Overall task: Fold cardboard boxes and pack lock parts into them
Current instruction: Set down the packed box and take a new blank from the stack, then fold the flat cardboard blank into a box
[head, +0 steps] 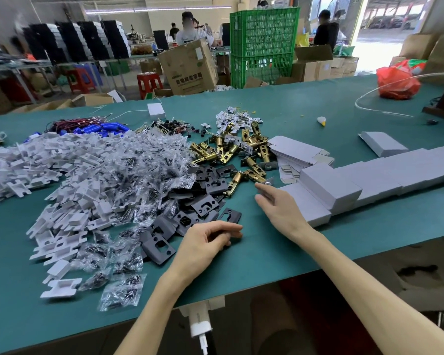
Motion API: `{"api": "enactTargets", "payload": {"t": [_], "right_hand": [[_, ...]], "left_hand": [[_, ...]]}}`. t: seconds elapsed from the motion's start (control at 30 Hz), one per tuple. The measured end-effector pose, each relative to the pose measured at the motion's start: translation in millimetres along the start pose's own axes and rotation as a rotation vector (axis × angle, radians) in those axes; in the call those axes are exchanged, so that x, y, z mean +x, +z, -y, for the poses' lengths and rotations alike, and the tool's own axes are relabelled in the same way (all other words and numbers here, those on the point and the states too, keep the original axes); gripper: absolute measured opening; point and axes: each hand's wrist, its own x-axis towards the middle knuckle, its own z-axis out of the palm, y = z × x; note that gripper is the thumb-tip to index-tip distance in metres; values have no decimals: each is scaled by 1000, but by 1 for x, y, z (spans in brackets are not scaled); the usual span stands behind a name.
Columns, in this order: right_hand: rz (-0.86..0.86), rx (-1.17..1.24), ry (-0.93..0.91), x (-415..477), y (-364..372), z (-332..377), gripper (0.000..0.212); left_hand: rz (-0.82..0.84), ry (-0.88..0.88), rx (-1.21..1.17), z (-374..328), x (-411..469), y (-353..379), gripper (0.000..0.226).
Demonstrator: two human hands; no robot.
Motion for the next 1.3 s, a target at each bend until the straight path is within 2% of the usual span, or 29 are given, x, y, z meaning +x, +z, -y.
{"api": "enactTargets", "payload": {"t": [0.6,0.83,0.97,1.1,1.23,1.3], "right_hand": [[-133,-11,-19,13,-27,-18,23],[-140,73,32,15,-24,-12,26],[-152,90,27,31,-27,1,36],[-212,-127,-3,57,-34,10,39],[-127,-575,32,92,-45,6,24],[-91,-783,70,107,-52,3,27]], "left_hand": [[-9,-14,6,3,-1,-2,34],[-7,-19,15,1,1,0,36],[-11,-25,7,-2,1,1,36],[-19,-42,-3,-5,-1,2,35],[-30,-42,-14,-7,-1,2,32],[-38,-47,-22,-6,-1,2,32]]}}
